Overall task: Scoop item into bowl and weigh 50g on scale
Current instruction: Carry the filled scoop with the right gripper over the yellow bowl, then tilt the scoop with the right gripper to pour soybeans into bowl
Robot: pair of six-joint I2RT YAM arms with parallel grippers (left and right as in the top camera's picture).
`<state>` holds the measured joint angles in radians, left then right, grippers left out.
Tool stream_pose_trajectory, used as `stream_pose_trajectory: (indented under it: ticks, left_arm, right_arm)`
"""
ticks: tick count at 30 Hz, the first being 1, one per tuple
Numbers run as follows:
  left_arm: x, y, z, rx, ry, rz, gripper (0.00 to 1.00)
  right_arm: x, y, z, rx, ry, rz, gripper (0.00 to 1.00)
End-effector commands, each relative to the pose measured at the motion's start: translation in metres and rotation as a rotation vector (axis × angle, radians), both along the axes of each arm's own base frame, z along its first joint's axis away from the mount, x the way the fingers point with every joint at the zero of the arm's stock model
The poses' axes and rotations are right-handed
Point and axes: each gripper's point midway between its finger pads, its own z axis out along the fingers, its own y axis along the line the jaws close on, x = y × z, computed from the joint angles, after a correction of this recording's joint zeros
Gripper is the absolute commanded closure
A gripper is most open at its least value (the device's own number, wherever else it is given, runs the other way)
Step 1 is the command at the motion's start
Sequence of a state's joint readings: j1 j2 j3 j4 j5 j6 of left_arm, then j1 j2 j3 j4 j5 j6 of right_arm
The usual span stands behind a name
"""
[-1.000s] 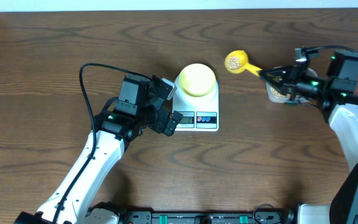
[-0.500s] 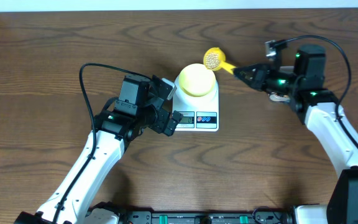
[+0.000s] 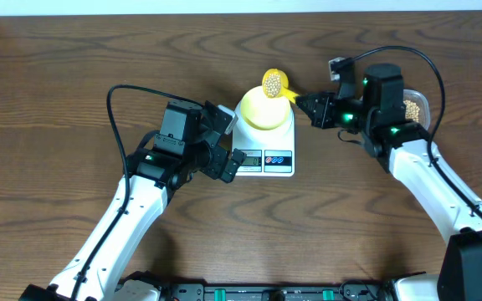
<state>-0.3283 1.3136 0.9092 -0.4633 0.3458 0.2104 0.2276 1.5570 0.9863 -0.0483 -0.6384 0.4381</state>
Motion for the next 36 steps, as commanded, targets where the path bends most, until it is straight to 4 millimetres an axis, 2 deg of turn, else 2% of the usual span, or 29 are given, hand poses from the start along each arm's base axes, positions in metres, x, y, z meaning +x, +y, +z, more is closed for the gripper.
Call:
stream_pose_trajectory:
  ticks: [1, 10, 14, 19, 24, 36]
  left_arm:
    - [-0.001, 0.000, -0.004, -0.001, 0.011, -0.005, 0.00]
    - [-0.001, 0.000, -0.004, -0.001, 0.011, -0.005, 0.00]
    - [-0.001, 0.001, -0.004, 0.000, 0.011, -0.005, 0.00]
    - [-0.001, 0.000, -0.004, -0.001, 0.011, -0.005, 0.00]
    - [-0.001, 0.000, -0.004, -0.001, 0.011, -0.005, 0.00]
    - [-0.001, 0.001, -0.004, 0.000, 0.011, -0.005, 0.00]
  right_arm:
    - [0.000, 0.004, -0.006, -0.078, -0.073, 0.042, 0.99]
    - [-0.005, 0.019, -0.017, -0.231, -0.170, 0.093, 0.99]
    - [-0.002, 0.016, -0.021, -0.281, -0.174, 0.058, 0.99]
    - [-0.008, 0.022, -0.025, -0.352, -0.236, 0.130, 0.99]
    - [-0.008, 0.019, -0.033, -0.431, -0.240, 0.111, 0.99]
    - [-0.012, 0.023, -0.024, -0.458, -0.293, 0.138, 0.99]
